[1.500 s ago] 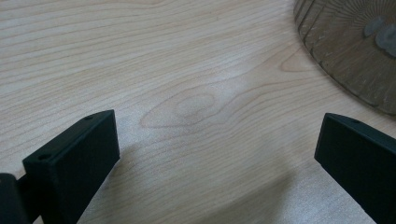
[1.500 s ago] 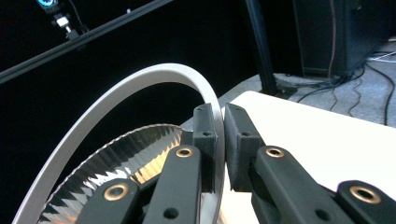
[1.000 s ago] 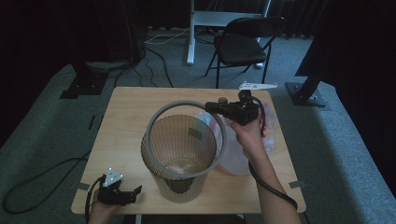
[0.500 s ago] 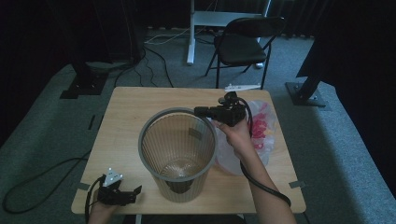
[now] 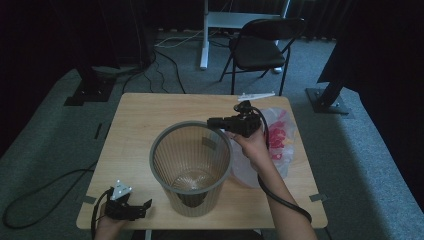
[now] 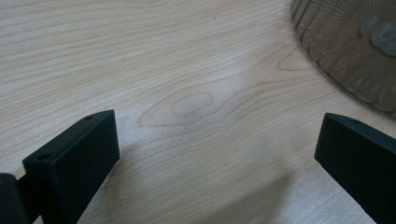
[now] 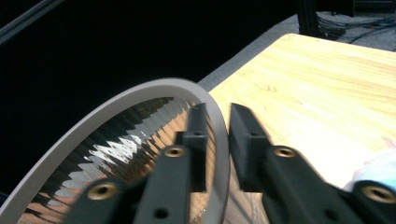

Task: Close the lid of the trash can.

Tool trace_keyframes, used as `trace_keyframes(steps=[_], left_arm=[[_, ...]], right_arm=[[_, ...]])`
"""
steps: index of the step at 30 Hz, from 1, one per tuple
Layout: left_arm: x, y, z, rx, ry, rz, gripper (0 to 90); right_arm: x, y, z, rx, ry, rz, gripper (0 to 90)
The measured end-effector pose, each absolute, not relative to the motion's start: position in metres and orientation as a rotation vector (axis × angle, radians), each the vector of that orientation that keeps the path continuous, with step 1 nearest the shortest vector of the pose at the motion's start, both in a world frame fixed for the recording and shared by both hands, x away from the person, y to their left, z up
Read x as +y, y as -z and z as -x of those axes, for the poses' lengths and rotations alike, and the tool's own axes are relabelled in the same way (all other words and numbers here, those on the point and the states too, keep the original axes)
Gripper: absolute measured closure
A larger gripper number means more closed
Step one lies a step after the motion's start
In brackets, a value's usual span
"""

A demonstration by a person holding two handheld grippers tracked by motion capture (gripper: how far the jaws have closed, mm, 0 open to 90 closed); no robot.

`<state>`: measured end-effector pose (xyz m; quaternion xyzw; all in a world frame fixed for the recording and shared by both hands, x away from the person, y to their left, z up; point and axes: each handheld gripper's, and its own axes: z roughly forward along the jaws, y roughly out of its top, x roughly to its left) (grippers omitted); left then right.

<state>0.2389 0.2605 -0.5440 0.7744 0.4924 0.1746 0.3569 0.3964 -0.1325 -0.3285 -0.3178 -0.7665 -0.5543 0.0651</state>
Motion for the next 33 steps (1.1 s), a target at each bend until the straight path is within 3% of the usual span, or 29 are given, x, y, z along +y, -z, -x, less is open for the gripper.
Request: trace_keyframes(steps=[10, 14, 33], left_arm=[[0.260, 0.544, -0.239, 1.271, -0.451, -2.003, 0.0], [0.260, 0.544, -0.239, 1.272, -0.452, -2.004, 0.0], [0.260, 0.545, -0.239, 1.273, -0.451, -2.004, 0.0]], right_arm=[[-0.134, 0.320, -0.388, -2.396, 1.695, 0.970, 25.0], [-0.135, 0.322, -0.386, -2.450, 1.677, 0.982, 15.1], [-0.154, 0.324, -0.363, -2.502, 1.731, 0.994, 15.5]])
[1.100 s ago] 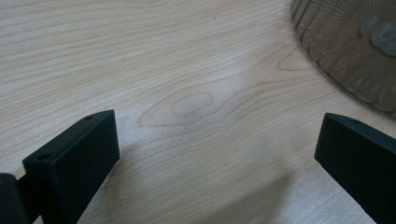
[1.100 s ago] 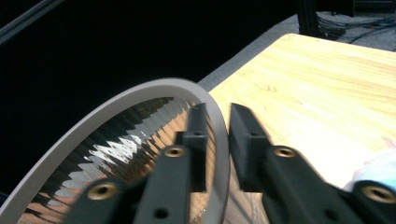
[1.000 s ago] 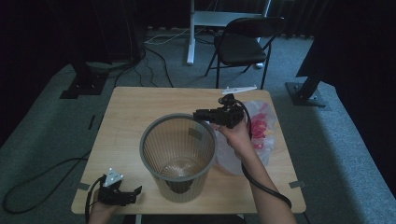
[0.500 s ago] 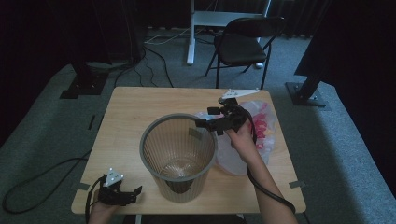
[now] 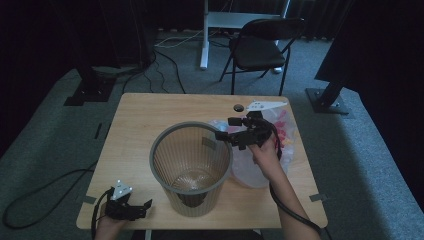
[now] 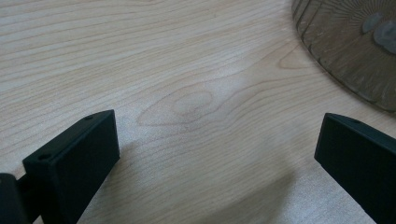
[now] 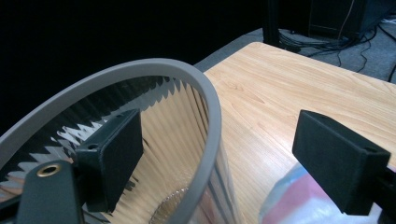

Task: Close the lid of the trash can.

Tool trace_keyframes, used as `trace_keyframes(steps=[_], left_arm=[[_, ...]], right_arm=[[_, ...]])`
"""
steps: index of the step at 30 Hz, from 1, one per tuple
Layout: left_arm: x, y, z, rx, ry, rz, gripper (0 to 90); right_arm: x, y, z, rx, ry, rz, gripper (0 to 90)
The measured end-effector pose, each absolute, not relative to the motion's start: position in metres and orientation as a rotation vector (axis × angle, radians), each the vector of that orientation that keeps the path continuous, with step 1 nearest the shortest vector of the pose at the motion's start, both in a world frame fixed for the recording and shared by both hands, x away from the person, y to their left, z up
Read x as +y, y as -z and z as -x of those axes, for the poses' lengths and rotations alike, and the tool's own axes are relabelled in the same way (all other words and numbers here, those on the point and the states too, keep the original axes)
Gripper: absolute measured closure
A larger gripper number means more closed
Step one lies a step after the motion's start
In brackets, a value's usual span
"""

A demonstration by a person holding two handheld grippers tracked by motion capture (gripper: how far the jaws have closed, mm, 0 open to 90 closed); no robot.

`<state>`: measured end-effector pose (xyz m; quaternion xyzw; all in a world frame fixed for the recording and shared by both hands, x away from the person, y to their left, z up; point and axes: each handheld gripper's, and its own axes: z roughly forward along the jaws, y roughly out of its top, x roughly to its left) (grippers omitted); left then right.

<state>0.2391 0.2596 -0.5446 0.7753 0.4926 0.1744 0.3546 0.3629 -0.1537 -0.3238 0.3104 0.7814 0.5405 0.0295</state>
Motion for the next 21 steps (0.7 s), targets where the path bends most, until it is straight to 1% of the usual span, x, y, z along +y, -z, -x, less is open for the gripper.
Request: trace_keyframes(steps=[21], left_arm=[[0.259, 0.544, -0.239, 1.277, -0.451, -2.008, 0.0]], right_arm=[[-0.211, 0.344, -0.329, 2.255, -1.708, -1.009, 15.5]])
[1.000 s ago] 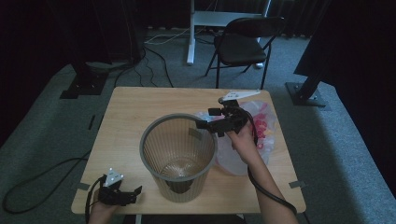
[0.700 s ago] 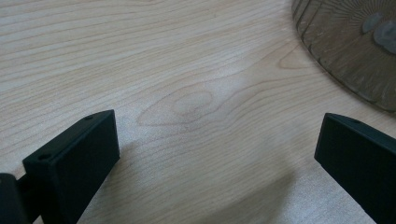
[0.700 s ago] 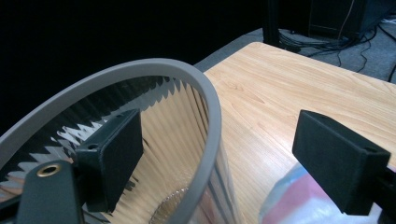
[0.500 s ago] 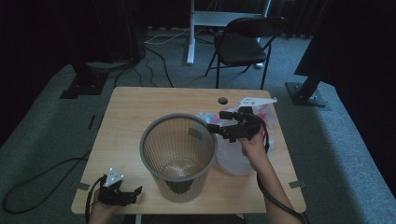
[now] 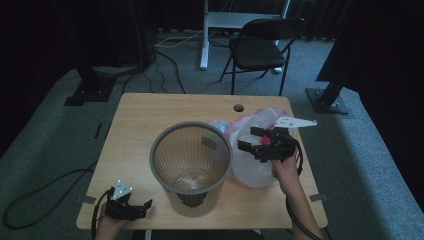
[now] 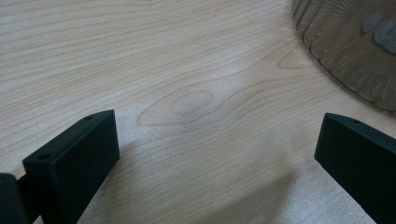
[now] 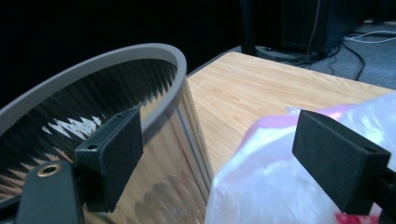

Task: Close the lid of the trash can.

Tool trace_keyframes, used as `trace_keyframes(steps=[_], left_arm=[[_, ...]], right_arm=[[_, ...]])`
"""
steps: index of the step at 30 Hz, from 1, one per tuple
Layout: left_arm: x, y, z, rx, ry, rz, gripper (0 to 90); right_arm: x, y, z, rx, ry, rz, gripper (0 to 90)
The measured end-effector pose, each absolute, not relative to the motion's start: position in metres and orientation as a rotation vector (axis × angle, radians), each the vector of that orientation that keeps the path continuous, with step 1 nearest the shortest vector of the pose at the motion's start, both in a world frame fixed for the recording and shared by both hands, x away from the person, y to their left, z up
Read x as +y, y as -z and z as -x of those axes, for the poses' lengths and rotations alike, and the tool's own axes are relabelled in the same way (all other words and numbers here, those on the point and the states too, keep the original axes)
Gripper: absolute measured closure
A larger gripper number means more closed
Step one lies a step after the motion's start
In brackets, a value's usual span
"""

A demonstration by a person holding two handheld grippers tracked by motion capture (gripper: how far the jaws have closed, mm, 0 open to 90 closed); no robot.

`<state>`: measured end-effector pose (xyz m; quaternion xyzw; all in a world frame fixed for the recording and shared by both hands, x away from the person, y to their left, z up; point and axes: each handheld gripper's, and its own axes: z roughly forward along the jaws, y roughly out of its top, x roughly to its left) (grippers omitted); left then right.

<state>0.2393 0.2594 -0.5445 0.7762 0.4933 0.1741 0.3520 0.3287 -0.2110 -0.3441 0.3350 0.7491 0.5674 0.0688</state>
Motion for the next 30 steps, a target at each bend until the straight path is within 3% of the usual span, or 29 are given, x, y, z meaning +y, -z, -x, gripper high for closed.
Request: trace_keyframes(steps=[30], left_arm=[[0.259, 0.545, -0.239, 1.277, -0.448, -2.011, 0.0]], right_arm=[[-0.265, 0.406, -0.288, 2.169, -1.679, -1.133, 15.5]])
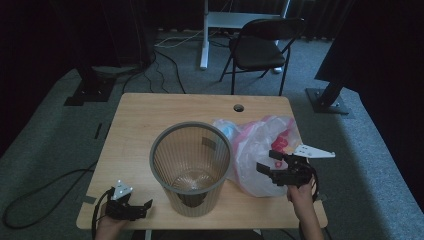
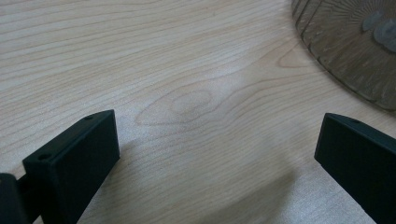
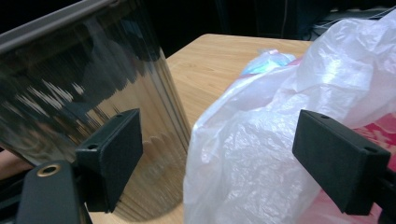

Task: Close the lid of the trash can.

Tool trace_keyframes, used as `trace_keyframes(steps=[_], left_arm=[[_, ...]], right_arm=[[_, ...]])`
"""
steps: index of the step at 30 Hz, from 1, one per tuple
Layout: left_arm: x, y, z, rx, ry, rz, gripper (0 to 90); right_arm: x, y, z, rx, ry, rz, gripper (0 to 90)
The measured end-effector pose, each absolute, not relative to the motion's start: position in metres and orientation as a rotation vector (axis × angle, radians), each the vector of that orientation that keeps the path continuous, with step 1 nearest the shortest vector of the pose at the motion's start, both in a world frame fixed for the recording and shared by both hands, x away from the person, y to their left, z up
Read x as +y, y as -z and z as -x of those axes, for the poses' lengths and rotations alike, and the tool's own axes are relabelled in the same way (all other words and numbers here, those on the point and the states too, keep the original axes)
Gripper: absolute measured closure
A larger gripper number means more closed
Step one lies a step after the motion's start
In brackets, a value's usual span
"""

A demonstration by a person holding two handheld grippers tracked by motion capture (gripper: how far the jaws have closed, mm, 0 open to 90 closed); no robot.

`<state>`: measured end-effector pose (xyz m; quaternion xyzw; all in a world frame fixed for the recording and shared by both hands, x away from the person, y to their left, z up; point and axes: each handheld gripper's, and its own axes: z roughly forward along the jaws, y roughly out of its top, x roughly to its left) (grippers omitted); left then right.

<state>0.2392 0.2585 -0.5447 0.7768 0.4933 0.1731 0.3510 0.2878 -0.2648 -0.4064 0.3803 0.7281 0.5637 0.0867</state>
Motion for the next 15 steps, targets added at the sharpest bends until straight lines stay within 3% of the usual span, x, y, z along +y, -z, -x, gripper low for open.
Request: trace_keyframes(steps=[15], left_arm=[[0.258, 0.545, -0.239, 1.277, -0.448, -2.014, 0.0]], right_arm=[[-0.301, 0.429, -0.267, 2.078, -1.642, -1.226, 15.4]])
